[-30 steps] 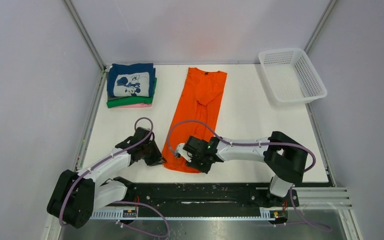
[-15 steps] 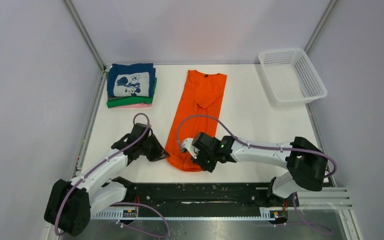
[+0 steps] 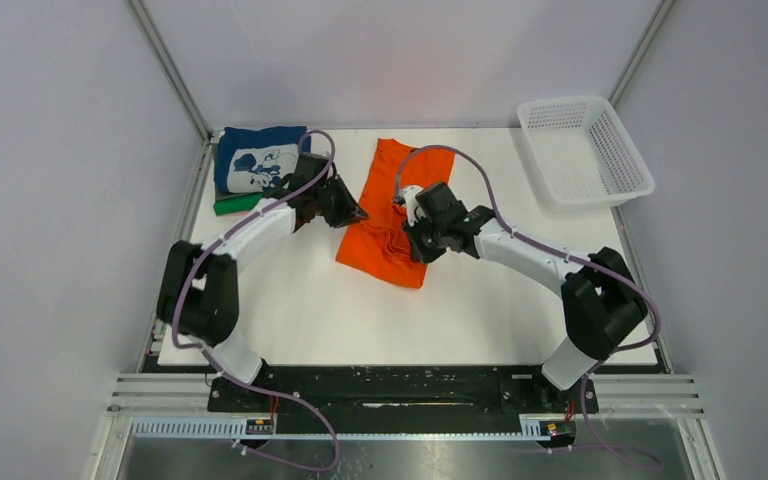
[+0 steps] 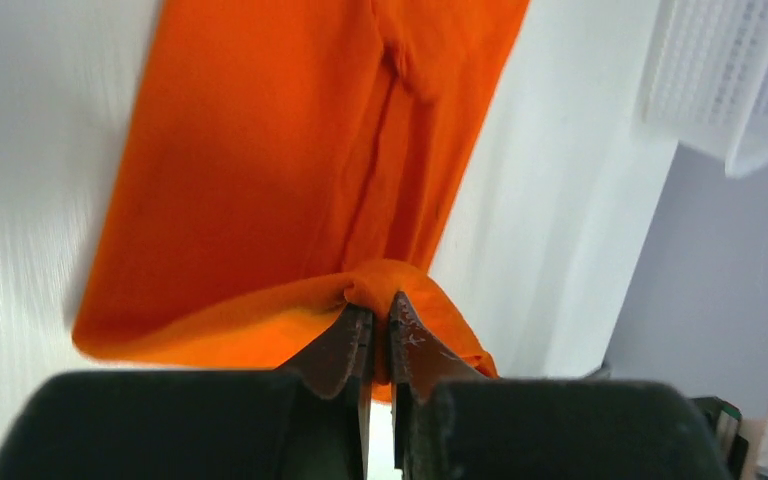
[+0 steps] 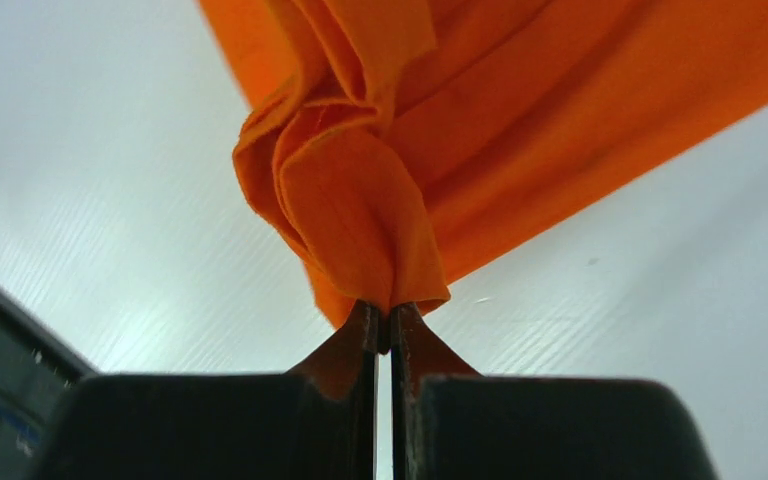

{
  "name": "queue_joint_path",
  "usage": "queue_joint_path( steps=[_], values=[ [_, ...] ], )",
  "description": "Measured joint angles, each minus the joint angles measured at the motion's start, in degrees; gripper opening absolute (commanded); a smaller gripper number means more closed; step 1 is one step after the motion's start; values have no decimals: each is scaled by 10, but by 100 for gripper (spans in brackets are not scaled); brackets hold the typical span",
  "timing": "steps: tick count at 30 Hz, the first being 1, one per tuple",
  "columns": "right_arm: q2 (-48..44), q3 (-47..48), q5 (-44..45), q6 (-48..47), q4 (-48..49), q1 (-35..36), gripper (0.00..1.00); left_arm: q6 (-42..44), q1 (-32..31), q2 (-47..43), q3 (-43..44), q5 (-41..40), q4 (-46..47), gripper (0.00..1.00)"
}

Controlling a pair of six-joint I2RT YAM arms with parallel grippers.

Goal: Fold and stack the t-shirts
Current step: Fold the folded rectangular tshirt in 1/3 of the way

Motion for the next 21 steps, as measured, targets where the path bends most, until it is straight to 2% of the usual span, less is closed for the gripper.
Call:
queue_joint_path(
  steps=[3, 5, 10, 11, 13, 15, 16, 17, 18, 19, 20, 21],
  values=[
    [33, 26, -1, 12, 4, -43, 0, 10, 14, 75, 67, 1, -2, 0],
    [60, 50, -4, 17, 4, -70, 0, 15, 22, 117, 104, 1, -5, 6],
    [118, 93, -20, 30, 9, -111, 0, 27, 35, 187, 171, 2, -25, 12],
    [128, 99, -25, 34, 9, -118, 0, 29, 37, 201, 187, 4, -30, 17],
    [148, 107, -37, 41, 9, -131, 4, 34, 39, 224, 211, 8, -31, 24],
    [167, 116, -48, 48, 8, -142, 15, 40, 41, 253, 239, 13, -37, 32],
    [178, 123, -50, 52, 8, -147, 16, 42, 42, 266, 253, 15, -43, 35],
    [194, 136, -50, 57, 5, -153, 24, 44, 43, 283, 270, 17, -49, 42],
    [206, 149, -50, 60, 4, -158, 60, 46, 44, 299, 288, 20, -54, 64],
    [221, 166, -50, 66, 2, -165, 92, 48, 46, 313, 304, 23, -58, 68],
    [233, 182, -49, 74, 2, -171, 99, 53, 49, 322, 314, 28, -60, 71],
    [240, 192, -47, 80, 3, -177, 99, 51, 52, 328, 320, 30, -61, 76]
  ],
)
